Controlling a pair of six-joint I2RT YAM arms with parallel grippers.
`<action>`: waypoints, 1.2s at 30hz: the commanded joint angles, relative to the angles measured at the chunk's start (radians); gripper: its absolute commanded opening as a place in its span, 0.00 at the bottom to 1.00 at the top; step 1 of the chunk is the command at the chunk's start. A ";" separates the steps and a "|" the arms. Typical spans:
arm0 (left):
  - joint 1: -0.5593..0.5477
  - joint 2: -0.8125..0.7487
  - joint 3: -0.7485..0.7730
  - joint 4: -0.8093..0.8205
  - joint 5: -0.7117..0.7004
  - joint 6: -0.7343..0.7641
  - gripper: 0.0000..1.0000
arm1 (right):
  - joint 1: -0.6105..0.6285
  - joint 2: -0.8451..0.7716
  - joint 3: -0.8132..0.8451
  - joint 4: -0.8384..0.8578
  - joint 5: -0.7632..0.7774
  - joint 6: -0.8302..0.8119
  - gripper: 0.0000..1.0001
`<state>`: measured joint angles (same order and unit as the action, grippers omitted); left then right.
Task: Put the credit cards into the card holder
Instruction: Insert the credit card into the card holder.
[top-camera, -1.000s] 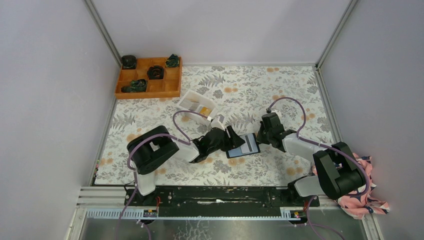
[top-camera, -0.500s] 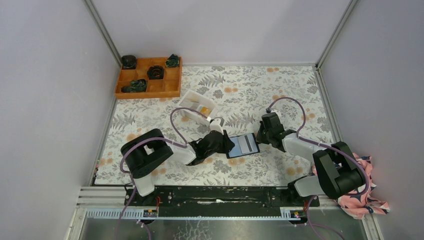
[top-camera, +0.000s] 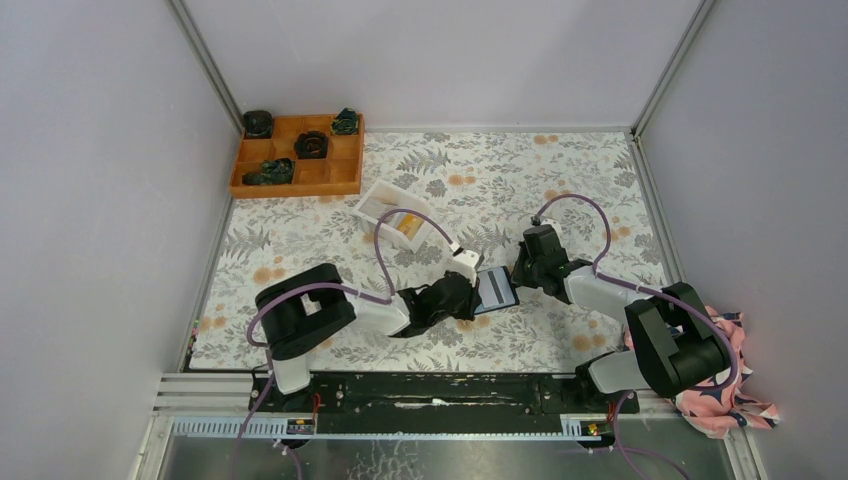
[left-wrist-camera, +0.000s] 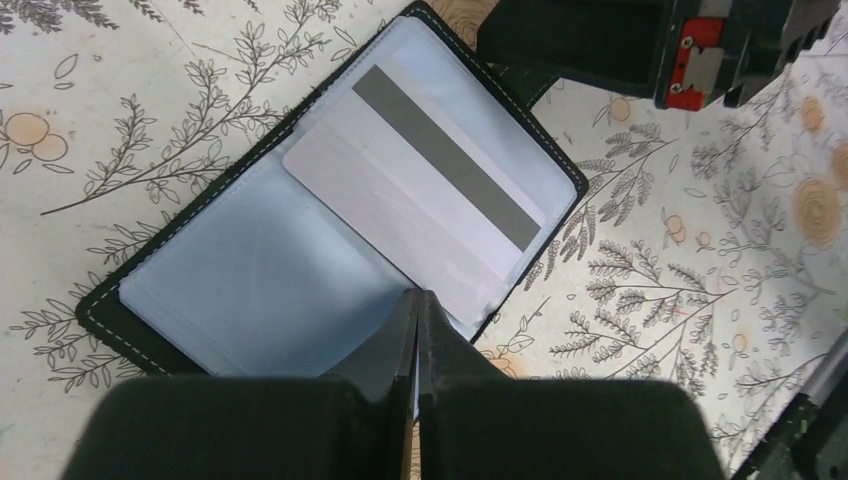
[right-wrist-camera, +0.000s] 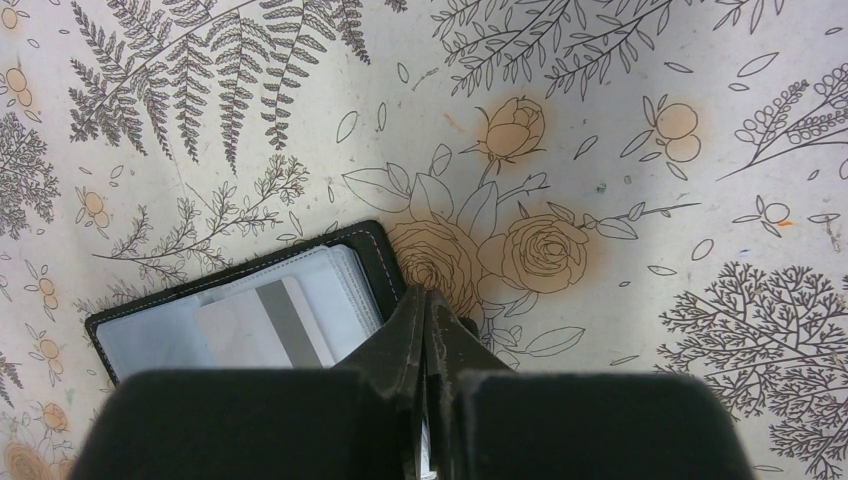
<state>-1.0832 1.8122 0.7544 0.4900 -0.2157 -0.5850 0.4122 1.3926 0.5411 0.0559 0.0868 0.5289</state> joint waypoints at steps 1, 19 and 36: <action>-0.022 0.041 0.052 -0.070 -0.079 0.080 0.00 | 0.001 0.015 0.002 -0.027 -0.017 0.001 0.00; -0.041 0.084 0.078 -0.084 -0.177 0.111 0.00 | 0.000 0.012 -0.001 -0.025 -0.024 -0.001 0.00; -0.041 0.132 0.100 0.029 -0.186 0.138 0.00 | 0.000 0.012 -0.002 -0.023 -0.033 0.000 0.00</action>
<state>-1.1233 1.8999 0.8364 0.4927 -0.3824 -0.4812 0.4122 1.3926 0.5411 0.0563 0.0853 0.5289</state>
